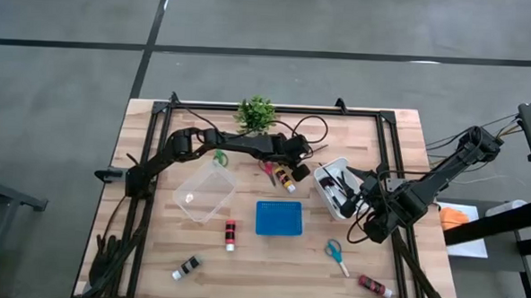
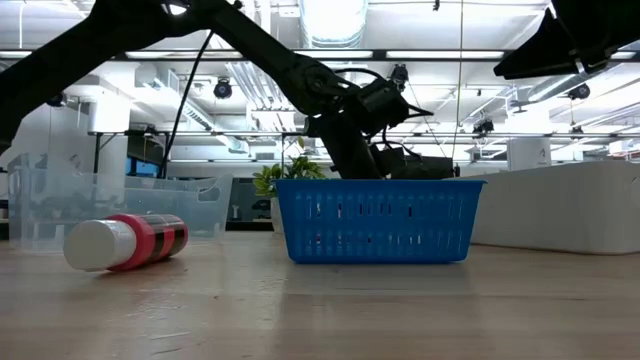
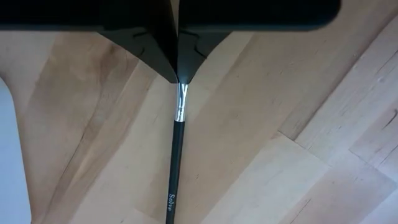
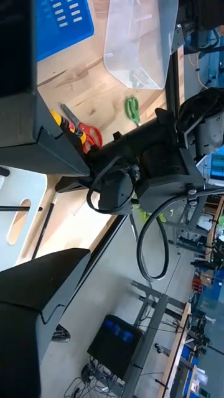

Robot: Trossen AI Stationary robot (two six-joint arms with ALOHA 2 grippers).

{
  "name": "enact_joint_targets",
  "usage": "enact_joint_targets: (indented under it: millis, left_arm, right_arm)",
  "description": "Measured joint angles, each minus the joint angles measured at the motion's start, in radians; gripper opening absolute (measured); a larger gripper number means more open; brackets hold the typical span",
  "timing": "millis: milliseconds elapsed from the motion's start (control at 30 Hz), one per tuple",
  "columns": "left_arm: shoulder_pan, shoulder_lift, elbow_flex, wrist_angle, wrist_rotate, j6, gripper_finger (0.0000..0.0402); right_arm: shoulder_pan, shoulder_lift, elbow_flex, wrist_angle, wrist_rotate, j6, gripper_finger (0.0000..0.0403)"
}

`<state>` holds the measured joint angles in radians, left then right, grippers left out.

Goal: Pick & Place Paint Supplies
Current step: Put the eyeshadow brush in the white bin

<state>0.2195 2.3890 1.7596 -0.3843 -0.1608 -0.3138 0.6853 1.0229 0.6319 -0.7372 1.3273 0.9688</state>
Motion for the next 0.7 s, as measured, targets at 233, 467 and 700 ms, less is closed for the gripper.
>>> enact_joint_targets:
  millis: [233,467,700]
  left_arm:
    - [0.002,-0.004,-0.003,0.011,-0.003,0.002,0.0002]
    - [0.003,-0.034,-0.008,0.016,-0.019,0.011,0.0001]
    - [-0.001,-0.08,-0.008,0.014,-0.072,0.042,0.0001]
  right_arm:
    - [0.0,0.0,-0.004,0.001,-0.001,0.0,0.0199]
    - [0.0,0.0,-0.022,0.011,-0.003,0.0,0.0199]
    - [0.0,0.0,-0.029,0.014,-0.002,0.0,0.0199]
